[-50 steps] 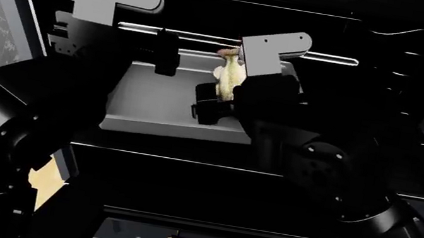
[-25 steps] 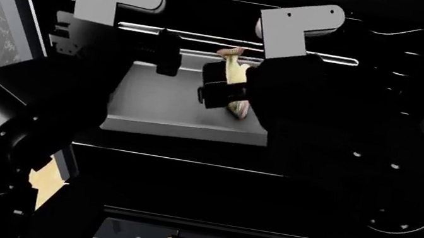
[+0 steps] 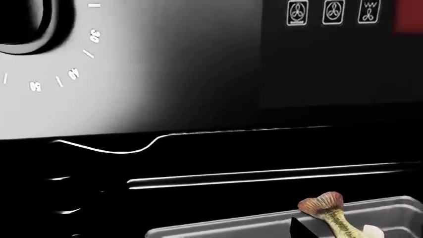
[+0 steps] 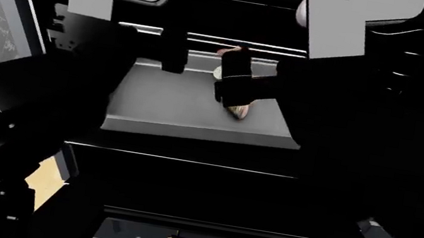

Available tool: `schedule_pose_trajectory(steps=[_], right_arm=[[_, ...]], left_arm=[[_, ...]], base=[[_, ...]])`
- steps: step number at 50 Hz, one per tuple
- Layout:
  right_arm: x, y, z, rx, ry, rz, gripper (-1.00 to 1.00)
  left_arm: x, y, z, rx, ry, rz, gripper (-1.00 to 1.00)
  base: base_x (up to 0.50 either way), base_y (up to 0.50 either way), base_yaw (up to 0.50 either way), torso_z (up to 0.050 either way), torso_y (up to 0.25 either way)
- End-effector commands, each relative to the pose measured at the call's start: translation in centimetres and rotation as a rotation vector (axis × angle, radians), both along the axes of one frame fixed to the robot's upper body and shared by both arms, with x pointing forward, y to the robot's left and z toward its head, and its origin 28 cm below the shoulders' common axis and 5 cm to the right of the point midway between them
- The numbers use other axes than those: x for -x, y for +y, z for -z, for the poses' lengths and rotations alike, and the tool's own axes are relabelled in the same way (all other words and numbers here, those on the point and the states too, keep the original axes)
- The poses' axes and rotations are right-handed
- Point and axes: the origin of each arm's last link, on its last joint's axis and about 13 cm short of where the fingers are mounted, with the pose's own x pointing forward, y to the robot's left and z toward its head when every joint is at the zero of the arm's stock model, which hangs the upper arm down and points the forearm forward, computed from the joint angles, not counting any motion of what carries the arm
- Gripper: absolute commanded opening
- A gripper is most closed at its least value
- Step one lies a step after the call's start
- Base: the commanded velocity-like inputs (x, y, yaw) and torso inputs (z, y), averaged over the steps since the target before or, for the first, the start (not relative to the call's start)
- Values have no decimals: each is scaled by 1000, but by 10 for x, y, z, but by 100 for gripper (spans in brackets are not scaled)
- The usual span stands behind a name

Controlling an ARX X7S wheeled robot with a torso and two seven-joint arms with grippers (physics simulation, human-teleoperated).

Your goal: Place the fish on the top rack of the oven.

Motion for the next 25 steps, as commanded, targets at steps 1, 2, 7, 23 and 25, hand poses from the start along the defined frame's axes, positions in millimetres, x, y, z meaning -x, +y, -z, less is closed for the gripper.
schedule_pose_trajectory(steps=[1,2,7,23,25], right_arm=[[21,-3,0,6,-34,7,100],[22,-2,1,7,-36,6,100],[29,-1,3,7,-40,2,100],[52,3,7,4,-74,-25,100],[53,3,9,2,-73,-28,100]], left_arm=[[22,-3,-4,-8,-42,38,100],[25,-4,-2,-16,-43,49,100],[40,-7,-2,-13,-59,79,100],[75,-20,-6,-14,-126,161,100],[80,-21,-6,-16,-132,172,100]], base=[[0,0,0,0,0],[0,0,0,0,0],[0,0,0,0,0],[0,0,0,0,0],[0,0,0,0,0]])
